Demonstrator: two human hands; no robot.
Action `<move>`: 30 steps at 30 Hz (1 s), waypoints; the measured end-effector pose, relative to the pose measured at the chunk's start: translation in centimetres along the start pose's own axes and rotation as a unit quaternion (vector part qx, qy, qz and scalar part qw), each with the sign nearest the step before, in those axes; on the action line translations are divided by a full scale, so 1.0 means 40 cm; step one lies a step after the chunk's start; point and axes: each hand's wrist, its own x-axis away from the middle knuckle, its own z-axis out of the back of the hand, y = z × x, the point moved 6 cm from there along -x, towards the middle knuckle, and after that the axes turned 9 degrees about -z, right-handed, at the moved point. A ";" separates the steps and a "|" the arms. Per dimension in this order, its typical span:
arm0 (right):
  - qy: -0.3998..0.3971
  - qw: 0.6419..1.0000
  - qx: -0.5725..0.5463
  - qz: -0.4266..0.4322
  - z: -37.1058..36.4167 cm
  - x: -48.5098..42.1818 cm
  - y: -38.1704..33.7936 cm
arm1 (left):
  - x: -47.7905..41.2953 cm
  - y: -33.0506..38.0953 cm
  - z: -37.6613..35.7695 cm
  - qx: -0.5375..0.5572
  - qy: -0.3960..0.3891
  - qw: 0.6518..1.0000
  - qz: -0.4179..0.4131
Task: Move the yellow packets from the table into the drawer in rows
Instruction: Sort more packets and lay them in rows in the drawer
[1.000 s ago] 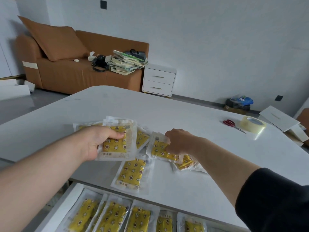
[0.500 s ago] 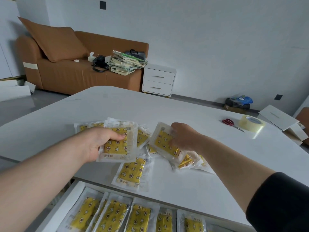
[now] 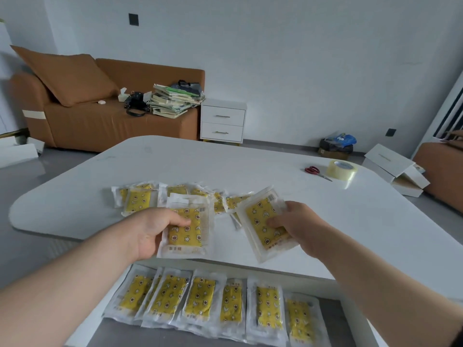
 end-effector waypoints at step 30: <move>0.008 0.949 -0.085 -0.303 0.034 0.029 0.546 | -0.031 -0.411 -0.076 -0.287 -0.044 0.951 0.104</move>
